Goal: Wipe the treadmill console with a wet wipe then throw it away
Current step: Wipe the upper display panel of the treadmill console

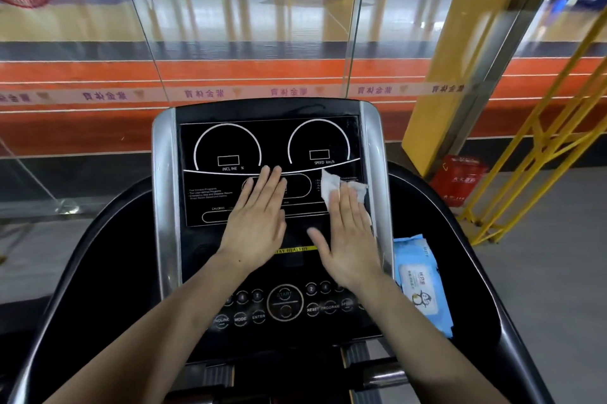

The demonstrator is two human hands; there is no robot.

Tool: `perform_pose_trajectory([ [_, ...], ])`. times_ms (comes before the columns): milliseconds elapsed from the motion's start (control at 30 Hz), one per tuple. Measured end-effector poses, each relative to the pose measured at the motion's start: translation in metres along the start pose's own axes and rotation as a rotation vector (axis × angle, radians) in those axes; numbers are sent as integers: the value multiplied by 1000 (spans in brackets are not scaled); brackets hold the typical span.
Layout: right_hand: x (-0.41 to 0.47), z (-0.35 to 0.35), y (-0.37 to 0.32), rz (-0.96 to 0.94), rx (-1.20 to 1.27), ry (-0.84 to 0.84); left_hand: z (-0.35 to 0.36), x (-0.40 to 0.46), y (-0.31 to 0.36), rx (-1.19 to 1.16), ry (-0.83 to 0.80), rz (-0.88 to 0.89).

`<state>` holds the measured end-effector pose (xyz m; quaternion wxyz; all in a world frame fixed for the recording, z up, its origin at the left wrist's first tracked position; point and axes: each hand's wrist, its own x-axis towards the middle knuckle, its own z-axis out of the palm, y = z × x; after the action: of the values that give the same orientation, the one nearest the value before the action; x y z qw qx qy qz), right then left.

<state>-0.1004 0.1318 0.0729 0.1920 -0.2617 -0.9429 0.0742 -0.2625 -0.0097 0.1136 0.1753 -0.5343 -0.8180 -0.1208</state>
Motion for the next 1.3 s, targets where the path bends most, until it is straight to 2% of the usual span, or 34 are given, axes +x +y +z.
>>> perform_pose_trajectory([
  [233, 98, -34, 0, -13, 54, 77, 2, 11, 3, 36, 15, -13],
  [467, 36, -13, 1, -24, 21, 62, -3, 9, 0, 28, 40, -29],
  [700, 116, -39, -16, 64, 61, 128, -9, 6, -15, 57, 69, -54],
  [767, 125, -36, -37, 11, 31, 116, -12, 8, -20, 71, 76, -54],
  [833, 123, -32, -52, -124, 10, 78, -13, 9, -23, 82, 79, -51],
  [900, 123, -36, -45, -192, -28, 63, -13, 11, -24, 79, 81, -50],
  [1033, 124, -48, -4, -24, -31, 142, -13, 12, -24, 75, 84, -46],
  [1167, 128, -44, -19, 118, 35, 191, -14, 9, -31, 100, 75, -53],
  [1233, 128, -41, -37, 104, 62, 190, -14, 8, -36, 100, 79, -64],
  [1300, 122, -36, -50, -17, 44, 165, -16, 9, -40, 96, 84, -65],
])
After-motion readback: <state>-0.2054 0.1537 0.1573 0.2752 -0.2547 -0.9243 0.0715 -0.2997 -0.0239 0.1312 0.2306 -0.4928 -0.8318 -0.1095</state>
